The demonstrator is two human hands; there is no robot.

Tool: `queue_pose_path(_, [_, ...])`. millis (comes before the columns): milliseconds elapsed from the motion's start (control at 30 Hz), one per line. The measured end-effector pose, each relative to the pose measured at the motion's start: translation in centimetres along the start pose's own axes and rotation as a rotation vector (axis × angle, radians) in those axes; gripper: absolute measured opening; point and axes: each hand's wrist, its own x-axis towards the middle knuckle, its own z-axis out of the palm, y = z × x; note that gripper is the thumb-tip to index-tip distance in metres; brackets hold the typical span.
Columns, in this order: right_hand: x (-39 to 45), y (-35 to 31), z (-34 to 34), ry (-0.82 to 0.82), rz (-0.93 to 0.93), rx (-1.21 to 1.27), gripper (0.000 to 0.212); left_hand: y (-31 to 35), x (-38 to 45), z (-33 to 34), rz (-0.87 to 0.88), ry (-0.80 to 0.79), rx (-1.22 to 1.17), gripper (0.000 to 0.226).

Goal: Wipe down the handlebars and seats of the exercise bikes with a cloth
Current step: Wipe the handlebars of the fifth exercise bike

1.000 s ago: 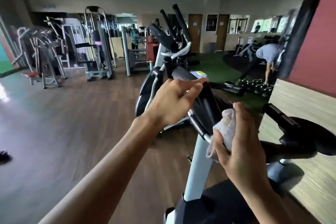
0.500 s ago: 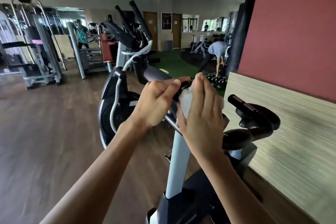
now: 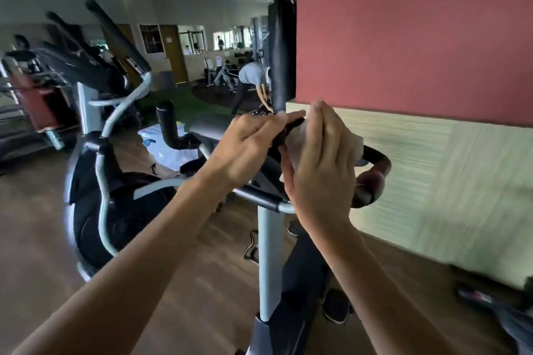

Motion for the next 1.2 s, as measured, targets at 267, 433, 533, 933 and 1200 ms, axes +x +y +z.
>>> queue_pose_path(267, [-5.0,2.6,-2.4,-0.129,0.06,-0.159,0.062,-1.4,0.2,-0.9,0.045,-0.079,0.013,0.044])
queue_pose_path(433, [-3.7,0.6,-2.3,-0.174,0.178,-0.163,0.064,-1.6,0.4,-1.3,0.055,-0.155,0.055,0.045])
queue_pose_path(533, [0.2,-2.2,-1.3,-0.099,0.158,-0.103,0.059,-1.2,0.3,-1.1,0.039,-0.098,0.051,0.057])
queue_pose_path(933, [-5.5,3.5,-3.8,-0.281,0.231,0.095,0.057,-1.3,-0.3,-1.4,0.049,-0.131,0.076,0.044])
queue_pose_path(1200, [-11.9,10.8,-7.1,-0.566,0.562,0.149,0.06,0.1,-1.7,0.2,0.227,0.091,0.303,0.043])
